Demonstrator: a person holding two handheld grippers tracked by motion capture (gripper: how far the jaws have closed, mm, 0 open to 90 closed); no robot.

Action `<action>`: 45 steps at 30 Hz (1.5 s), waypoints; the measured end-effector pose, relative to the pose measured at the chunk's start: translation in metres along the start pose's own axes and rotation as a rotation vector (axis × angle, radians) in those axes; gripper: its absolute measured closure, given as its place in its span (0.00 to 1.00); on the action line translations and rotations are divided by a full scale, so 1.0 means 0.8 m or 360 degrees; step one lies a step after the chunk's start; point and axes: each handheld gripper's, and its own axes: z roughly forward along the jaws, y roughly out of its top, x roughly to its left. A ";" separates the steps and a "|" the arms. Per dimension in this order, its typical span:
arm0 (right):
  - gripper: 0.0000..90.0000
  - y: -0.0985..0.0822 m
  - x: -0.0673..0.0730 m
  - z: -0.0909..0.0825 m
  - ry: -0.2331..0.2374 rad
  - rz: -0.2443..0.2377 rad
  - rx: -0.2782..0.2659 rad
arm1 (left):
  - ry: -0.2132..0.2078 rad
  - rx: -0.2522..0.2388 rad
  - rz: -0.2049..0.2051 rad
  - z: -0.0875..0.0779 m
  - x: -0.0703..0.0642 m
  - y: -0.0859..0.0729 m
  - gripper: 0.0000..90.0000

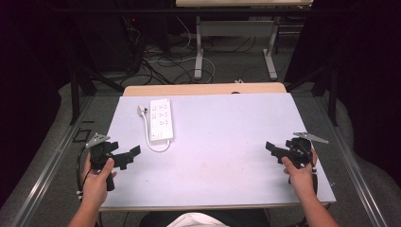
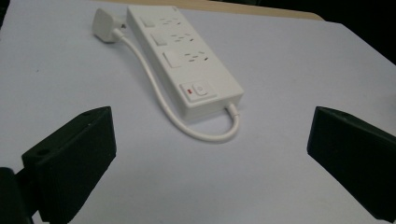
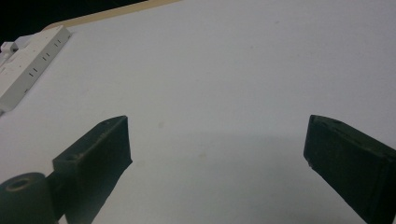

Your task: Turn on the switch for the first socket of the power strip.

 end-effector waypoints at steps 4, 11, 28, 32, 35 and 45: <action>0.08 0.000 0.000 0.000 0.0003 0.0003 0.0001 | 0.0013 0.0003 -0.0081 0.002 0.016 -0.014 0.01; 0.08 0.000 0.000 0.000 0.0000 -0.0002 0.0013 | 0.0106 -0.0012 -0.0118 0.009 0.040 -0.033 0.01; 0.08 0.001 -0.002 0.001 0.0020 -0.0035 -0.0012 | 0.0184 0.0073 -0.0148 0.028 0.067 -0.056 0.01; 0.08 0.001 -0.002 0.002 0.0013 -0.0024 -0.0011 | 0.0179 0.0112 -0.0152 0.033 0.068 -0.057 0.01; 0.08 0.001 -0.003 0.002 0.0014 -0.0029 0.0007 | 0.0167 0.0147 -0.0145 0.036 0.068 -0.059 0.01; 0.08 -0.001 -0.003 0.003 0.0015 -0.0027 -0.0001 | 0.0160 0.0187 -0.0112 0.044 0.062 -0.060 0.01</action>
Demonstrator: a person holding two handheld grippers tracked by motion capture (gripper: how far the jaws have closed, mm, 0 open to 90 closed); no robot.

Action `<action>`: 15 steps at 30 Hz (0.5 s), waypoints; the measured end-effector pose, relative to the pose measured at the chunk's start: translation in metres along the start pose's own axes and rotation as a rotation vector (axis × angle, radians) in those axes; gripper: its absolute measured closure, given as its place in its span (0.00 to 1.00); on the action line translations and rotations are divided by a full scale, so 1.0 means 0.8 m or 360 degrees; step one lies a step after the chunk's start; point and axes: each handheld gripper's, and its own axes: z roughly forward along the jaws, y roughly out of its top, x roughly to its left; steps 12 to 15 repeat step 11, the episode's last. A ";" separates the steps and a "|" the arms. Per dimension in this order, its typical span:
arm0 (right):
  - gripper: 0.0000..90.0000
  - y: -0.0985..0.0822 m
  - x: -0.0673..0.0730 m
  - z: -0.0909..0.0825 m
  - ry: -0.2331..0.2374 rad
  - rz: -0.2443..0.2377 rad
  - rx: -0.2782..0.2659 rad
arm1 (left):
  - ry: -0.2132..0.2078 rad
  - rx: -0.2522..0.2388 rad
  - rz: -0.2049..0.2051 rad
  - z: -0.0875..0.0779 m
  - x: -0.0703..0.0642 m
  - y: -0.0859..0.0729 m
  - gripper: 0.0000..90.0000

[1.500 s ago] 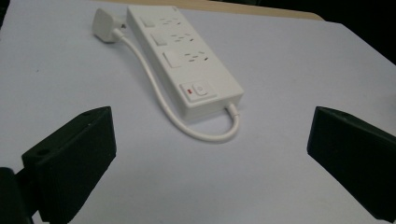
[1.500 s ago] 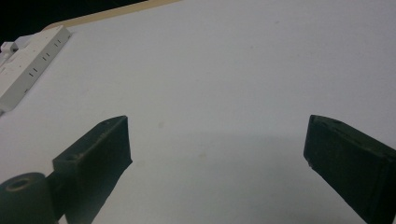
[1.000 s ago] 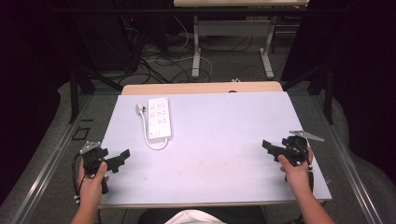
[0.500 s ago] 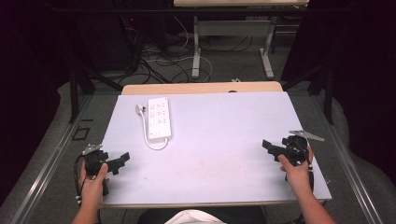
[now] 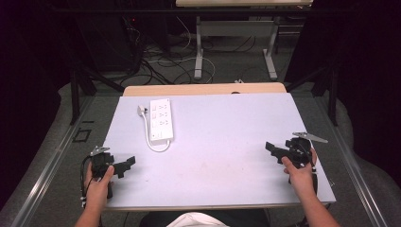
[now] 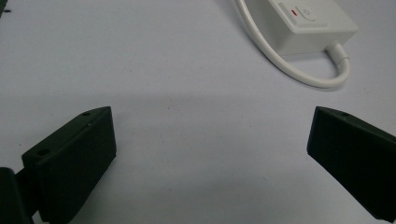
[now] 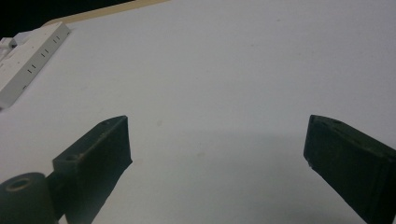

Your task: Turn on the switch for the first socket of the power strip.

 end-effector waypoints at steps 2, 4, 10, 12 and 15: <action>0.08 0.000 0.000 0.000 0.0001 0.0000 0.0001 | 0.0014 -0.0014 0.0004 0.002 -0.001 0.000 0.01; 0.08 -0.001 0.000 0.001 0.0001 0.0010 0.0001 | 0.0010 -0.0008 0.0012 0.003 0.000 0.000 0.01; 0.08 -0.002 -0.002 0.001 -0.0003 0.0018 0.0009 | -0.0002 0.0008 0.0027 0.001 -0.001 0.002 0.01; 0.08 -0.002 -0.001 0.001 -0.0007 0.0037 0.0013 | 0.0005 0.0009 0.0034 0.001 -0.001 0.003 0.01; 0.08 -0.002 -0.001 0.001 -0.0007 0.0037 0.0013 | 0.0005 0.0009 0.0034 0.001 -0.001 0.003 0.01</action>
